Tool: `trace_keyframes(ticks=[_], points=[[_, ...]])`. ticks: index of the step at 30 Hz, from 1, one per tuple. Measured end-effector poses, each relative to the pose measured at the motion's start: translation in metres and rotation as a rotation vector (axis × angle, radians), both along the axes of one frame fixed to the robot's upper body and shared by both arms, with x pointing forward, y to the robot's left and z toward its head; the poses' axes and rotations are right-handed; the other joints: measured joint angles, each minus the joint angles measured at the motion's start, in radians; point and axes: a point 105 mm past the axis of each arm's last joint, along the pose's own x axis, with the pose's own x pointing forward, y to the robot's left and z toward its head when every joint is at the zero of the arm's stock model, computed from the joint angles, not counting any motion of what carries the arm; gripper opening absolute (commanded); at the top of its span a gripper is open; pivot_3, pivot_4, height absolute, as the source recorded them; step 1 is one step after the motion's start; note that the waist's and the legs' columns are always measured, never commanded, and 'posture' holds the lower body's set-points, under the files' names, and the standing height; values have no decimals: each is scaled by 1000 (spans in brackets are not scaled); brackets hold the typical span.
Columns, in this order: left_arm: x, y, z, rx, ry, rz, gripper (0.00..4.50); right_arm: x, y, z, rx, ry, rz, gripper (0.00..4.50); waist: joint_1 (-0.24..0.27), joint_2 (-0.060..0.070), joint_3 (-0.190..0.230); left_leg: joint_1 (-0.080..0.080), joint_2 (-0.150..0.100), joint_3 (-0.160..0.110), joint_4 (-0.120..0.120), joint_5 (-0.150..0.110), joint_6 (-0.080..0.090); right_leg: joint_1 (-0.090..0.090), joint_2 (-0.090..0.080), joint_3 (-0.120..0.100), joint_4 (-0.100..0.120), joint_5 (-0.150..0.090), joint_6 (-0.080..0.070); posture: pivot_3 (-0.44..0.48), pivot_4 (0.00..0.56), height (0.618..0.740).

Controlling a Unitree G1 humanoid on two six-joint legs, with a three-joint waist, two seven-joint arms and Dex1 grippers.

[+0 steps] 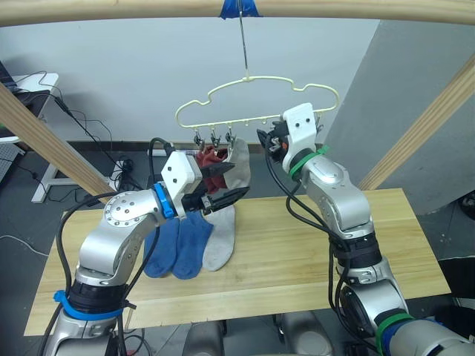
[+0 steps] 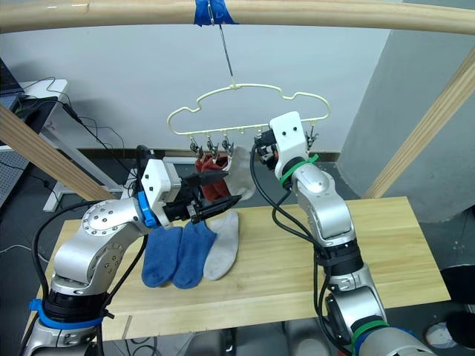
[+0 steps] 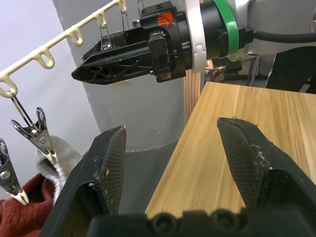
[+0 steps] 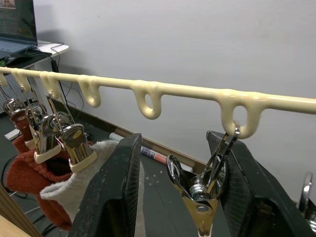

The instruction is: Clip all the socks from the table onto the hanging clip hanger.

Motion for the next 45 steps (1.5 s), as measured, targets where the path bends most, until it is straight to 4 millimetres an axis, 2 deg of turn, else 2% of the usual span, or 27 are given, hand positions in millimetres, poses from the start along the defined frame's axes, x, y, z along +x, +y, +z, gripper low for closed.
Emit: trace_keyframes(ticks=[1,4,7,9,17,20,22,23,28,30,34,40,44,45], points=[[0,0,0,0,0,0,3242,0,0,0,0,0,0,2181,0,0,0,0,0,0,0,0,0,0,0,0,0,0,0,-159,233,740],[0,0,-1,-1,2,1,3242,0,1,0,4,1,0,1578,0,0,0,0,0,0,0,0,0,0,0,0,0,0,0,-159,233,740],[0,0,-2,-1,5,6,3242,0,1,0,8,1,-2,575,0,0,0,0,0,0,0,0,0,0,0,0,0,0,0,-159,235,740],[1,1,-5,-9,13,25,3242,0,1,0,9,2,-3,121,0,0,0,0,0,0,0,0,0,0,0,0,0,0,0,-157,236,740],[4,4,-28,-47,54,189,3242,0,2,0,13,3,-1,115,-1,0,0,0,0,0,0,0,0,0,0,0,0,0,0,-159,237,740],[2,3,-52,-37,96,294,3792,0,2,0,17,4,1,115,0,0,0,0,0,0,0,0,0,0,-1,1,0,0,0,-156,238,740],[-1,1,-71,-15,136,351,4367,-1,2,0,18,5,2,115,0,0,0,0,0,0,0,0,0,0,-1,1,0,0,0,-156,238,740],[-2,-1,-80,-9,162,381,4481,-1,3,0,18,5,3,115,0,0,0,0,0,0,0,0,0,0,-1,0,0,0,0,-156,242,740],[11,8,-128,3,310,609,4500,-1,4,-1,17,15,10,115,0,0,0,0,0,0,1,0,0,0,-1,0,2,0,0,-162,247,740],[17,12,-139,4,345,674,4500,-1,3,-2,14,19,12,115,0,0,0,0,-1,0,1,0,0,0,-1,0,2,0,0,-164,249,740],[34,15,-153,7,395,755,4500,-1,4,-3,11,30,18,115,0,0,0,0,-1,0,1,0,0,0,-1,-1,2,0,0,-175,251,740],[43,22,-175,27,480,816,4500,-1,5,-4,13,40,21,115,-1,0,0,0,-1,0,0,0,0,0,-1,-1,1,0,0,-186,250,740],[45,20,-177,23,503,816,4500,-1,5,-5,14,42,22,115,-1,0,0,0,-1,0,1,0,0,0,-1,-1,1,0,0,-189,254,740],[45,20,-177,26,505,816,4321,-2,5,-4,15,41,22,115,-1,0,0,0,-1,0,1,0,0,0,-1,-1,1,0,0,-189,254,740]])
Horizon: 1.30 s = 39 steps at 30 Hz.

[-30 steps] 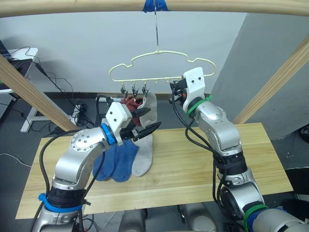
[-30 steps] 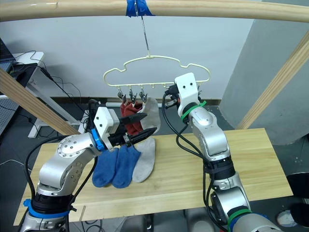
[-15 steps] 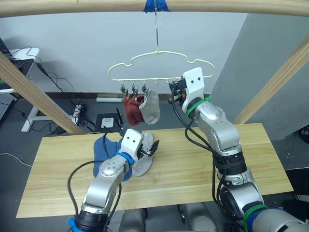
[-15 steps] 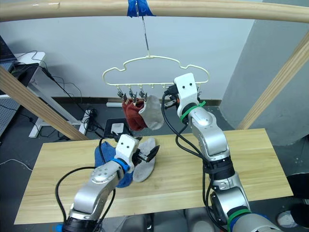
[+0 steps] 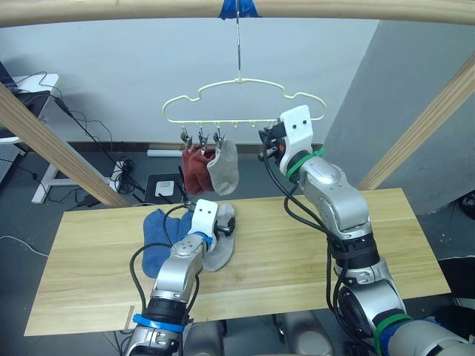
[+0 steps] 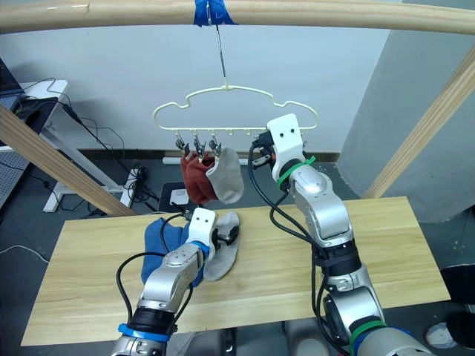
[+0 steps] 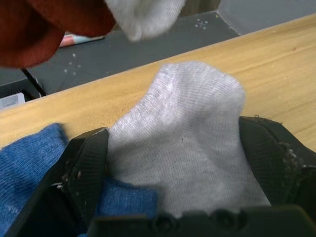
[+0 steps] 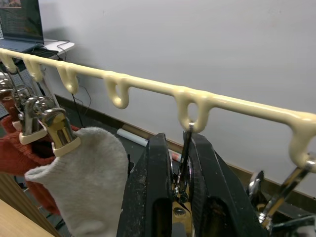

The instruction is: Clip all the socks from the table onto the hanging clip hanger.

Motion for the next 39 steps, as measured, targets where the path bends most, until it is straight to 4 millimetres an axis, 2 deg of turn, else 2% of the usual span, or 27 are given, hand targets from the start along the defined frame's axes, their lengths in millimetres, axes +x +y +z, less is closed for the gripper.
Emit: trace_keyframes(ticks=[3,16,20,23,26,30,39], points=[[1,1,-2,15,8,-3,3636,-1,1,0,2,5,3,115,0,0,0,1,0,0,0,0,0,0,0,0,1,0,0,-190,256,740],[2,2,-4,83,10,-66,56,-1,2,0,1,9,4,115,-1,0,0,1,0,0,0,0,0,1,0,0,0,0,0,-197,261,740],[0,-1,-3,112,-25,-127,0,-1,2,0,2,8,3,115,-1,0,0,1,0,0,0,0,0,1,0,0,0,0,0,-197,261,740],[-5,-17,2,168,-109,-253,0,-2,1,2,5,3,3,115,-1,0,0,-1,0,0,-1,0,0,0,0,0,-1,0,0,-197,261,740],[-4,-37,26,233,-275,-368,0,-3,2,2,10,3,5,115,0,1,0,-1,0,0,-1,0,0,-1,-1,0,-2,0,0,-202,264,740],[4,-53,73,311,-539,-408,0,-4,3,3,20,13,9,115,0,1,0,-2,0,0,-1,0,0,-1,-2,0,-2,0,0,-202,264,740],[0,-55,90,382,-712,-367,0,-5,2,5,32,18,5,115,-4,1,1,-2,0,0,-1,0,0,-1,-2,0,-2,0,0,-207,266,740]])
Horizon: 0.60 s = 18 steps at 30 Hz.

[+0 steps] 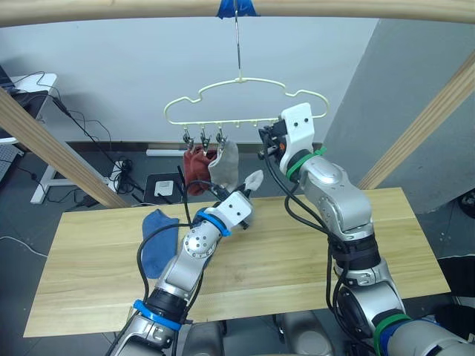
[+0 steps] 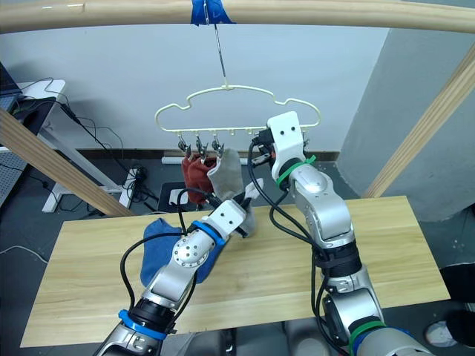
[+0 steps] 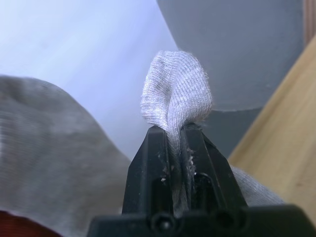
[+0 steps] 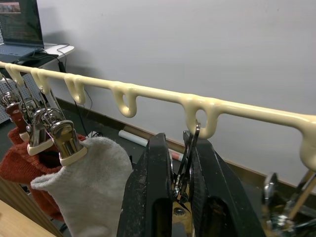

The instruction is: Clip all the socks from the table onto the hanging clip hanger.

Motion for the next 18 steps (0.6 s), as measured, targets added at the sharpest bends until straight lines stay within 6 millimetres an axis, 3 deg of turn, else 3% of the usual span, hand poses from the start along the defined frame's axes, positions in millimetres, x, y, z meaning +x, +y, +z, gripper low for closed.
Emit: trace_keyframes(ticks=[7,18], points=[[3,-10,23,-48,-96,-6,0,-2,3,-3,22,38,21,115,1,0,0,0,0,0,0,0,0,0,1,-1,0,0,0,-206,266,740],[3,-20,24,-251,9,-52,0,-3,3,-2,41,57,22,115,1,0,0,-1,0,0,0,0,0,0,2,-1,0,0,0,-205,267,740]])
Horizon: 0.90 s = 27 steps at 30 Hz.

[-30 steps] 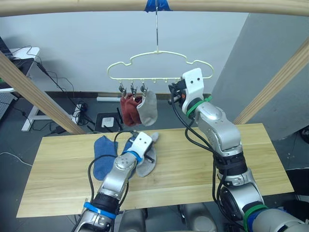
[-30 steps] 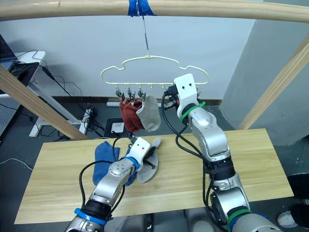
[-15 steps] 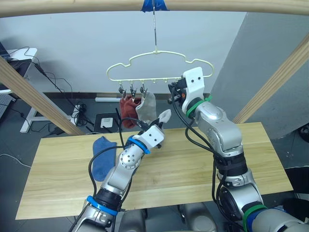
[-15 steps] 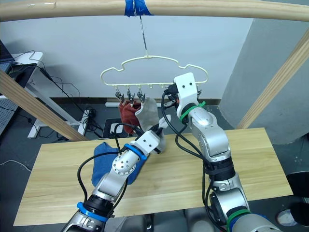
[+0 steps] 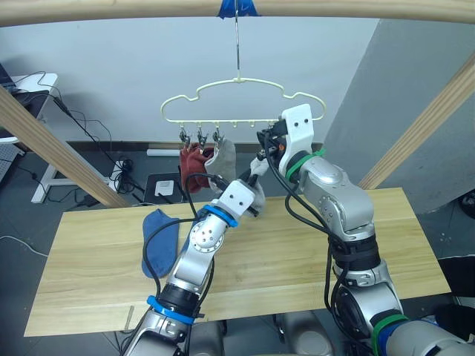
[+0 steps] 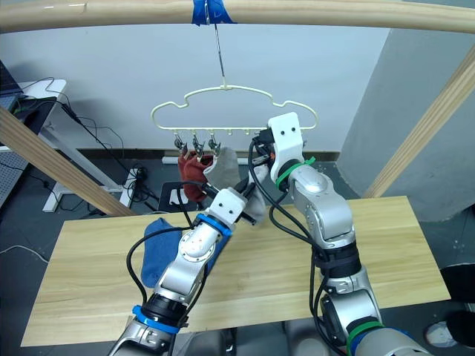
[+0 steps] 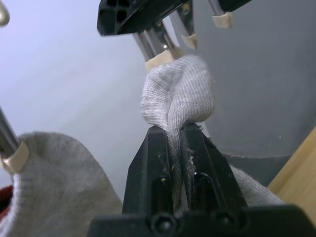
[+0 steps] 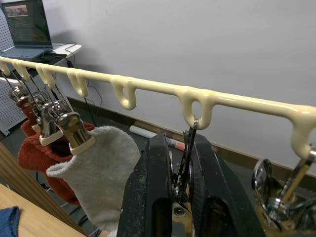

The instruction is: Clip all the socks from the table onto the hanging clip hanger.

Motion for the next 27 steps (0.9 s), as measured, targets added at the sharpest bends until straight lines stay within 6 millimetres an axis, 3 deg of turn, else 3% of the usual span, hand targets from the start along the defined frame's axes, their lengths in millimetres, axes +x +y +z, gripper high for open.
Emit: trace_keyframes(ticks=[12,27], points=[[1,-13,-7,-203,213,-66,0,-1,2,-1,25,24,13,115,0,0,0,0,0,0,0,0,0,0,0,0,0,0,0,-206,265,740],[-4,-17,5,-372,281,-126,0,0,0,-1,22,23,0,115,0,0,0,0,0,0,0,0,0,0,0,0,-1,0,0,-206,260,740]])
